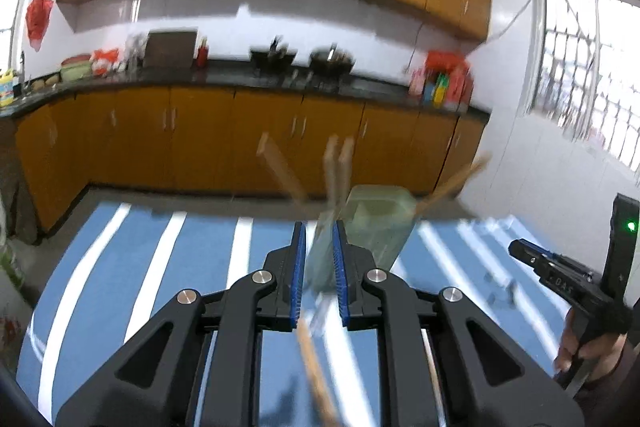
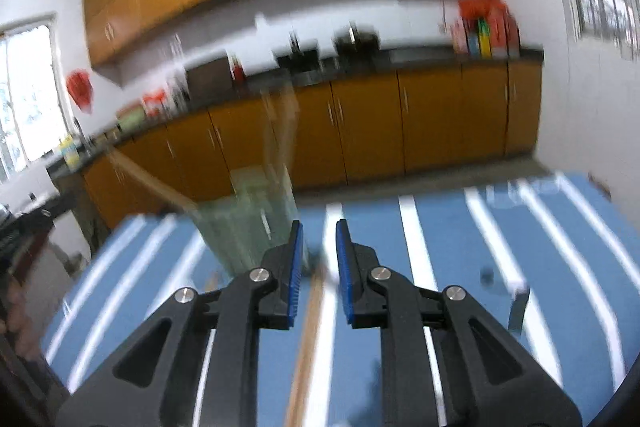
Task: Organize utensils
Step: 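Open both tools to drop the chopsticks into the green holder, then lower both tools and grasp a chopstick each from the cloth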
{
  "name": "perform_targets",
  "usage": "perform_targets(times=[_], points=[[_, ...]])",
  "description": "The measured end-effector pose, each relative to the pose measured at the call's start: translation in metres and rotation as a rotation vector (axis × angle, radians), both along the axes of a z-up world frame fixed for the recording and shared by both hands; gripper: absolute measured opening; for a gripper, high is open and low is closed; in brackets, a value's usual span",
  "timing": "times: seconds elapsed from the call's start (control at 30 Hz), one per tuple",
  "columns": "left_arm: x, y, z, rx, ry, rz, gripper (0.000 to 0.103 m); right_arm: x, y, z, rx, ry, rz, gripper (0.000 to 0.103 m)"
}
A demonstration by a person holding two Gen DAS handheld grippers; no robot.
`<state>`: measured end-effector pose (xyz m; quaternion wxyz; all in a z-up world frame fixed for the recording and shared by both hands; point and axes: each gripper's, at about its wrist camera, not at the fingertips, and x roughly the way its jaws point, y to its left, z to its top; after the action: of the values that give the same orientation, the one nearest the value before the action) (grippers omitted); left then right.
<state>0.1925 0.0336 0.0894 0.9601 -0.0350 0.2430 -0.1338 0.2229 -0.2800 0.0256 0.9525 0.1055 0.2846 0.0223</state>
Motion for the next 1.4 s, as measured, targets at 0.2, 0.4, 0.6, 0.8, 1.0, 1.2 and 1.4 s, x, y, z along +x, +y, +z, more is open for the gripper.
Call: perform_targets(times=[0.2, 0.4, 0.6, 0.8, 1.0, 1.2, 1.4], points=[[0.008, 0.007, -0.081, 0.033, 0.226, 0.04, 0.014, 0.006, 0.015, -0.083, 0.064, 0.233, 0.058, 0.017], [0.006, 0.016, -0.116, -0.007, 0.335, 0.057, 0.014, 0.012, 0.039, -0.104, 0.048, 0.289, 0.098, 0.016], [-0.001, 0.013, -0.132, -0.017, 0.37, 0.05, 0.014, 0.018, 0.046, -0.114, 0.029, 0.313, 0.106, 0.016], [-0.002, 0.008, -0.14, -0.031, 0.39, 0.03, 0.014, 0.021, 0.045, -0.115, -0.038, 0.321, 0.077, 0.008], [-0.002, 0.002, -0.144, -0.053, 0.409, -0.007, 0.014, 0.021, 0.025, -0.116, -0.073, 0.314, -0.044, 0.008], [-0.006, -0.008, -0.147, -0.06, 0.423, -0.059, 0.014, 0.019, 0.008, -0.117, -0.05, 0.312, -0.099, 0.008], [-0.008, -0.022, -0.156, 0.019, 0.448, -0.073, 0.014, 0.018, 0.009, -0.118, -0.059, 0.308, -0.093, 0.008]])
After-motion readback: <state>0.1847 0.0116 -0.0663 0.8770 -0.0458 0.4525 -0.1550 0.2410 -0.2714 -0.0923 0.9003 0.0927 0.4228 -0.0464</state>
